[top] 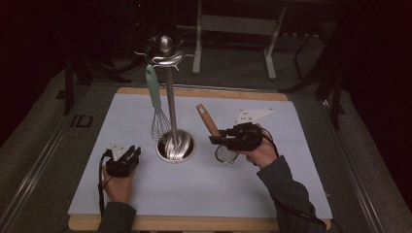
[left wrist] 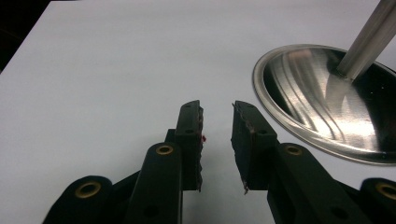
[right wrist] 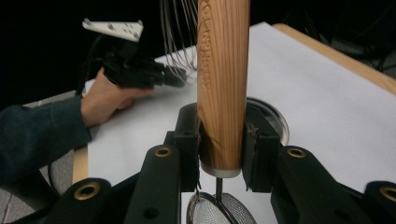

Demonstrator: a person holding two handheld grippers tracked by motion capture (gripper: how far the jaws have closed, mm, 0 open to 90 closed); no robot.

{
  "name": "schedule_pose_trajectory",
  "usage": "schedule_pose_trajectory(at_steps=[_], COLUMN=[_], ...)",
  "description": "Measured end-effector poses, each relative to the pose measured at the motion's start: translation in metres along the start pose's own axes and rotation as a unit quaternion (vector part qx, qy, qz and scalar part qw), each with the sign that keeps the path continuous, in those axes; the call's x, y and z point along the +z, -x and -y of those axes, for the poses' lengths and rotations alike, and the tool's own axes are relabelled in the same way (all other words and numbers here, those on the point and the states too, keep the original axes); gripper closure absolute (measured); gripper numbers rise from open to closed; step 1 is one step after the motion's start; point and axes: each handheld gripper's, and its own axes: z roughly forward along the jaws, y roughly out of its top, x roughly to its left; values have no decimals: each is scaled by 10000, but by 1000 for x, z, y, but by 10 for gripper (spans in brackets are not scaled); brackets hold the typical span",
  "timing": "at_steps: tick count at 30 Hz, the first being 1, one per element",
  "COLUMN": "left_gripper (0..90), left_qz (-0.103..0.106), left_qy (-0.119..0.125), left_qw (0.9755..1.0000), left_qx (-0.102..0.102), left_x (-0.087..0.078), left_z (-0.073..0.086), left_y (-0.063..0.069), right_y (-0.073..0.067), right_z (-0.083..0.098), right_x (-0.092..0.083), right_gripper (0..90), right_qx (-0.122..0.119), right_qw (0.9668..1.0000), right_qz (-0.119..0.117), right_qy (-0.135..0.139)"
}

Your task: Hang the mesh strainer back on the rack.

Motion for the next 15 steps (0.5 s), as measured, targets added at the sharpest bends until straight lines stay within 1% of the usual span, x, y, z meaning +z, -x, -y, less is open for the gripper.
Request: schedule_pose_trajectory(at_steps=[5,9,15], left_gripper=[730,730,729], left_qz=[4,-1,3], left_qy=[-12,-17,-16], left_qw=[10000,10000,10000], left_qx=[17,27,16], left_x=[0,0,0], left_z=[0,0,0], left_y=[0,0,0], right_y=[-5,-7,-13], right_z=[-8,-15,-28], right_x=[-6,-11,-11], right_gripper=[713,713,713], right_qx=[-75,-108,-257], right_qw=[9997,9994,9985], right_qz=[-43,-20,-43], right_qy=[241,329,486])
